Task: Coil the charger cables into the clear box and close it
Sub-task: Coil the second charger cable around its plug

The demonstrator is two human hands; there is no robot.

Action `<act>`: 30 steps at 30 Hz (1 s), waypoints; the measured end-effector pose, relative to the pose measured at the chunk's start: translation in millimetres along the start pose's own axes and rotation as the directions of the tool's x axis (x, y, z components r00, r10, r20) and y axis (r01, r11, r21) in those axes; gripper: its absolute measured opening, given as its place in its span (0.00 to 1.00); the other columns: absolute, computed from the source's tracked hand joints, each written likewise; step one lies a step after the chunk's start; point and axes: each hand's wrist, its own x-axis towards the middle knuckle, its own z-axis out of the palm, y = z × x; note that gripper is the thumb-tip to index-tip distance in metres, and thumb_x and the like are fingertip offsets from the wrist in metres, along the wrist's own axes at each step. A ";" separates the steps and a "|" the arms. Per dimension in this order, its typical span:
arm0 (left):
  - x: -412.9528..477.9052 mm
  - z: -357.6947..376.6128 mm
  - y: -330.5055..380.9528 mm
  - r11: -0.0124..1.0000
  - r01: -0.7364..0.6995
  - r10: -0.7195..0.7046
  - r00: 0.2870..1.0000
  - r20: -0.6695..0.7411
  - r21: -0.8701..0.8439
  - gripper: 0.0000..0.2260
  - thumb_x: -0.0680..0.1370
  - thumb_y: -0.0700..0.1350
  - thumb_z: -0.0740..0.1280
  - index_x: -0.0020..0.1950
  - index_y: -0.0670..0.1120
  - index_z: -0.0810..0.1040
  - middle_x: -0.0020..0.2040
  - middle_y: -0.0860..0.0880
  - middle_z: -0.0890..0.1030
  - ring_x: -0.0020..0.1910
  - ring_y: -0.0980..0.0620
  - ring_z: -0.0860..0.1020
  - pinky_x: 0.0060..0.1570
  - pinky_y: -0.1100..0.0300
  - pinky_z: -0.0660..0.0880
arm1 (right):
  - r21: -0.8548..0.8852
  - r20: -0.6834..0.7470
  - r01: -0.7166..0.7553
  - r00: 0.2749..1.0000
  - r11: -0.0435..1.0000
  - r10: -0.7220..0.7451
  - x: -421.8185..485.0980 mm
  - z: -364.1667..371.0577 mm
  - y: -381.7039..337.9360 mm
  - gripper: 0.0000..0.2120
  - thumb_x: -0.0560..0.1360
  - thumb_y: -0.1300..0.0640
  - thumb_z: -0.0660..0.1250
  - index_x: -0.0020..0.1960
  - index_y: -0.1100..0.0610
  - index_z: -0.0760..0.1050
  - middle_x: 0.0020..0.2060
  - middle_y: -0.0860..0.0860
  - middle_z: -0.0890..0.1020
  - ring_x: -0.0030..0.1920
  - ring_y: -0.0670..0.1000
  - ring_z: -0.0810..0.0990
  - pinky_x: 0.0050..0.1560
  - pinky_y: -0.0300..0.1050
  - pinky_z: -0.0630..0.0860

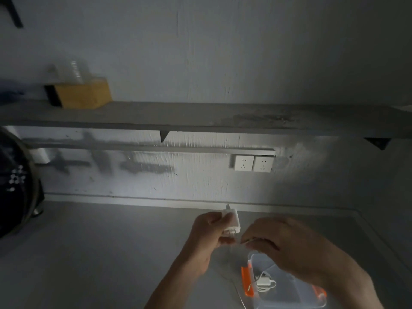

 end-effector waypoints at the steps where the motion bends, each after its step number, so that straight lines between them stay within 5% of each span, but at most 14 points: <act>1: -1.2 -0.7 -1.3 0.999 -0.019 0.019 1.000 0.003 0.034 0.08 0.77 0.40 0.68 0.47 0.35 0.81 0.40 0.42 0.81 0.37 0.50 0.80 0.35 0.61 0.81 | -0.002 -0.047 0.006 0.999 1.000 -0.006 3.4 -1.0 3.1 0.11 0.76 0.41 0.58 0.54 0.41 0.74 0.44 0.34 0.82 0.45 0.35 0.79 0.46 0.34 0.77; 3: -5.4 0.5 -3.4 0.985 -0.108 0.102 0.993 0.050 0.132 0.07 0.76 0.41 0.69 0.47 0.37 0.83 0.37 0.49 0.83 0.36 0.52 0.81 0.40 0.57 0.82 | 0.059 -0.176 0.020 0.984 0.998 -0.010 12.4 -7.7 13.0 0.08 0.77 0.42 0.62 0.52 0.42 0.77 0.43 0.35 0.83 0.43 0.34 0.81 0.44 0.37 0.79; 7: -13.3 9.0 -0.4 0.901 -0.313 0.309 0.949 0.064 0.301 0.04 0.77 0.40 0.68 0.47 0.43 0.82 0.36 0.51 0.83 0.30 0.53 0.79 0.35 0.65 0.75 | 0.238 -0.305 0.086 0.952 0.968 -0.010 31.3 -14.9 26.7 0.05 0.74 0.48 0.70 0.49 0.43 0.82 0.44 0.37 0.85 0.43 0.41 0.85 0.44 0.43 0.81; 11: -14.4 13.2 8.8 0.896 -0.323 0.309 0.946 0.095 0.305 0.07 0.79 0.38 0.64 0.50 0.44 0.81 0.37 0.45 0.83 0.34 0.54 0.80 0.38 0.67 0.76 | 0.425 -0.360 0.102 0.931 0.899 0.065 33.4 -6.0 41.2 0.05 0.73 0.47 0.71 0.48 0.44 0.83 0.45 0.43 0.85 0.44 0.50 0.85 0.43 0.57 0.81; 16: -14.3 12.4 7.7 0.817 -0.300 0.296 0.951 0.088 0.492 0.11 0.77 0.39 0.64 0.58 0.48 0.79 0.49 0.45 0.83 0.47 0.50 0.83 0.56 0.50 0.79 | 0.336 -0.375 0.164 0.927 0.927 -0.028 34.7 -1.2 46.8 0.04 0.71 0.51 0.74 0.46 0.45 0.83 0.42 0.42 0.84 0.42 0.49 0.83 0.38 0.49 0.79; 22: -19.5 13.5 13.4 0.704 -0.360 0.385 0.918 0.098 0.612 0.14 0.70 0.46 0.65 0.55 0.51 0.79 0.49 0.49 0.82 0.49 0.52 0.81 0.54 0.48 0.78 | 0.359 -0.404 0.225 0.912 0.906 -0.066 40.2 -2.1 64.6 0.06 0.71 0.47 0.72 0.45 0.47 0.85 0.40 0.43 0.82 0.40 0.48 0.83 0.38 0.47 0.78; 26: -17.5 7.4 18.4 0.691 -0.317 0.309 0.942 0.132 0.649 0.14 0.71 0.41 0.69 0.57 0.50 0.79 0.49 0.50 0.83 0.48 0.53 0.81 0.55 0.50 0.77 | 0.659 -0.259 0.154 0.966 0.736 0.029 41.9 15.9 73.6 0.11 0.70 0.44 0.72 0.42 0.52 0.85 0.39 0.44 0.85 0.41 0.44 0.83 0.43 0.34 0.76; 30: -18.3 5.8 21.9 0.644 -0.310 0.267 0.948 0.175 0.700 0.13 0.71 0.40 0.70 0.52 0.53 0.79 0.47 0.51 0.82 0.46 0.56 0.80 0.53 0.54 0.77 | 0.797 -0.251 0.183 0.967 0.576 0.039 41.5 23.1 81.9 0.06 0.66 0.48 0.77 0.38 0.51 0.84 0.35 0.47 0.84 0.36 0.43 0.82 0.41 0.32 0.76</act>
